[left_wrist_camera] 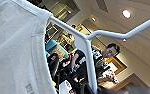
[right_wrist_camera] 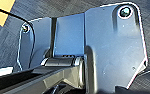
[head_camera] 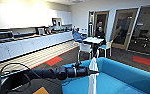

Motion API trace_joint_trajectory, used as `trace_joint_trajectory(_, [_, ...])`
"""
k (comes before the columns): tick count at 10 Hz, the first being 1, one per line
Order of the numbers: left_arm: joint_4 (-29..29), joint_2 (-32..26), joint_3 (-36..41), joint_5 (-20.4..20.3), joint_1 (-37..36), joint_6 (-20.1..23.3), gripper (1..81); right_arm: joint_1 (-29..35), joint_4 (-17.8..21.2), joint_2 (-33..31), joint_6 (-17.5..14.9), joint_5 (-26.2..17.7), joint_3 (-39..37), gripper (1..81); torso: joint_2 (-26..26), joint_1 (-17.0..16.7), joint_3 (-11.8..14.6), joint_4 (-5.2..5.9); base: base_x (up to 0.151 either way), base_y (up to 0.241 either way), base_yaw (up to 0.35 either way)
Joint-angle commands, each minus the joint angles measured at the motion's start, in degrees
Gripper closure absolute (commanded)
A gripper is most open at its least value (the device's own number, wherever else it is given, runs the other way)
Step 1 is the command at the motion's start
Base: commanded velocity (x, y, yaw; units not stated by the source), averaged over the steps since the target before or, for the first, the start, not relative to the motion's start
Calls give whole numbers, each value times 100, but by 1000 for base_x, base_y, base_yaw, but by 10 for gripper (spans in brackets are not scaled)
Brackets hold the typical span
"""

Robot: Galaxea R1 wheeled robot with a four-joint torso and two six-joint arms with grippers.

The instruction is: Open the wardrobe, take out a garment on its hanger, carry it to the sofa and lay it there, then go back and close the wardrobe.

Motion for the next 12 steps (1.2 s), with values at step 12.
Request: trace_joint_trajectory(12, [163,-186,360,-252,-1001,75,811,245,12,108,-26,-322,59,10,0,0,0,0,12,0,-137])
